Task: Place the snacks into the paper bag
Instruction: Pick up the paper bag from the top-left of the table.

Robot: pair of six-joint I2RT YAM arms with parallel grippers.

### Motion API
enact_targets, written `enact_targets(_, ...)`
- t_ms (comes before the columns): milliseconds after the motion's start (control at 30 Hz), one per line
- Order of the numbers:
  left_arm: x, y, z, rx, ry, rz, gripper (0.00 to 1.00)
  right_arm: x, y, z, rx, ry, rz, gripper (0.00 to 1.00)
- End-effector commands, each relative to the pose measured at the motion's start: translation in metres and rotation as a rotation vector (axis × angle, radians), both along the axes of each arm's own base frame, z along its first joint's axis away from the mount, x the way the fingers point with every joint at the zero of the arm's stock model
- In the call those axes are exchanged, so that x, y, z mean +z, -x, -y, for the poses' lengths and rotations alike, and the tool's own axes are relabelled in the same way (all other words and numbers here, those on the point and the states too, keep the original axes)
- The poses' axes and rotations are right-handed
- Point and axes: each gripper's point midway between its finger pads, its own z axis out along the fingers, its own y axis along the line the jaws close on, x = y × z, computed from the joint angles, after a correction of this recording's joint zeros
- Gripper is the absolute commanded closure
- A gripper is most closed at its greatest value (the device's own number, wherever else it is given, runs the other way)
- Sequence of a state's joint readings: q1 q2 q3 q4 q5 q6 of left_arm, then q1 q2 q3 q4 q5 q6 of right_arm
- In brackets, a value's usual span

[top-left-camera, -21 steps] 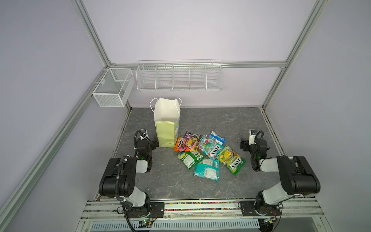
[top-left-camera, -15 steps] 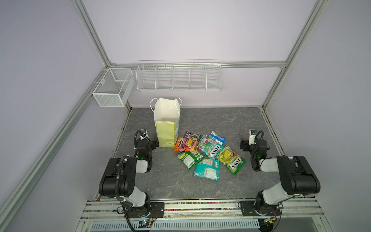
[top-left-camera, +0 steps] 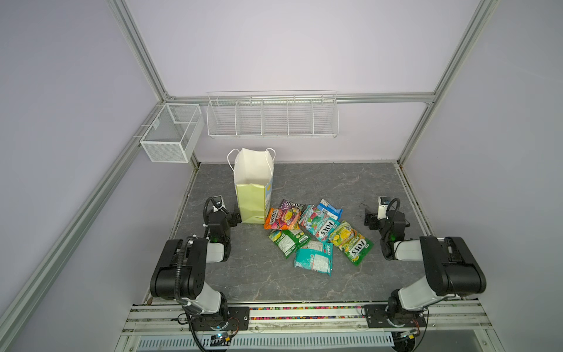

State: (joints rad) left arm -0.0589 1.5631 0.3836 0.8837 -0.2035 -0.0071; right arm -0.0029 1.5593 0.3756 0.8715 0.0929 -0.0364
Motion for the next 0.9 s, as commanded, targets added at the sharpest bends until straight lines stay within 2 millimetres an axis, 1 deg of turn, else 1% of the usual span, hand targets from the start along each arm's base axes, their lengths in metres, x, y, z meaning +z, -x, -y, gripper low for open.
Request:
enact_targets(0, 0.0119, -0.0044, 0.0009, -0.007, 0.002, 0.036, 0.01, 0.0137, -0.0036, -0.0008, -0.003, 0.002, 0.042, 0.12)
enact_targets(600, 0.0123, -0.0049, 0.0009, -0.006, 0.005, 0.036, 0.01, 0.0136, -0.0035, -0.0009, -0.003, 0.002, 0.042, 0.12)
enact_targets(767, 0.0107, -0.0058, -0.0009, 0.0, 0.011, 0.021, 0.01, 0.0138, -0.0037, -0.0009, -0.003, 0.003, 0.042, 0.12)
enact_targets(867, 0.0128, -0.0032, -0.0029, 0.016, 0.004, 0.04, 0.01, 0.0137, -0.0037, -0.0006, -0.004, 0.002, 0.042, 0.12)
